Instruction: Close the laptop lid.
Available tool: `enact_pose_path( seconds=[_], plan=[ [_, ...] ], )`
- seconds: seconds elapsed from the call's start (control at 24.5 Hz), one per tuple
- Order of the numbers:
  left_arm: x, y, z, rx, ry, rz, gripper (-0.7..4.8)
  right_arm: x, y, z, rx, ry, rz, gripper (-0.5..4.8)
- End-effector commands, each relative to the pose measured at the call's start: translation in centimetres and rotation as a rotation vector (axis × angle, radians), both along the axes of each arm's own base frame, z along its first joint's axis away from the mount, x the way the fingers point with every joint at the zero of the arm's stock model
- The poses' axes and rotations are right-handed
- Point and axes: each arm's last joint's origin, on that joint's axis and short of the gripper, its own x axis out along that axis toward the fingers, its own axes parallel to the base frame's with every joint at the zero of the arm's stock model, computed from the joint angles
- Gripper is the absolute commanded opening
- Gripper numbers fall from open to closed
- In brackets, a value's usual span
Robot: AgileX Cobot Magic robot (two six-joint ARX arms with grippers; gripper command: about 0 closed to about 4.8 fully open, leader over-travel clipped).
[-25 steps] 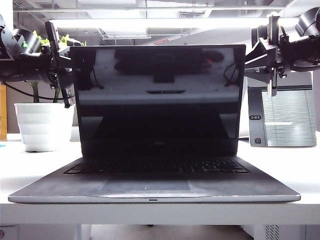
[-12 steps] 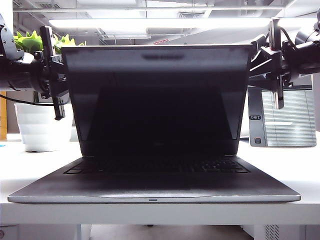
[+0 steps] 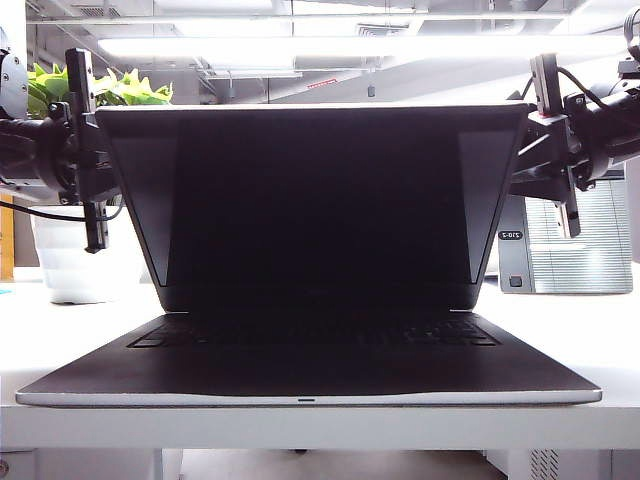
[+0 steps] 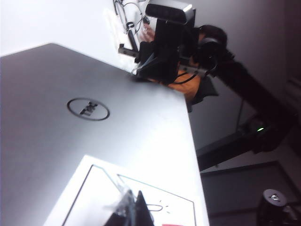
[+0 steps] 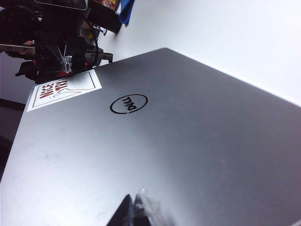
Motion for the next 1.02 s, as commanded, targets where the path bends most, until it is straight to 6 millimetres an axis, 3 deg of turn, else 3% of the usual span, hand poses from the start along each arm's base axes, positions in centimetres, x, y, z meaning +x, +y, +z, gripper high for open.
enact_pose_path(
  seconds=[0.04,1.02],
  plan=[
    [-1.2,-0.2,-0.1,0.136,0.010,-0.040,-0.05,-0.4,0.2,0.0,-0.018,0.010,0.013,-0.05],
    [-2.3,-1.7,-0.4,0.309,0.050,-0.158,-0.05,-2.7,0.4,-1.2,-0.262,0.111,0.079,-0.05]
  ],
)
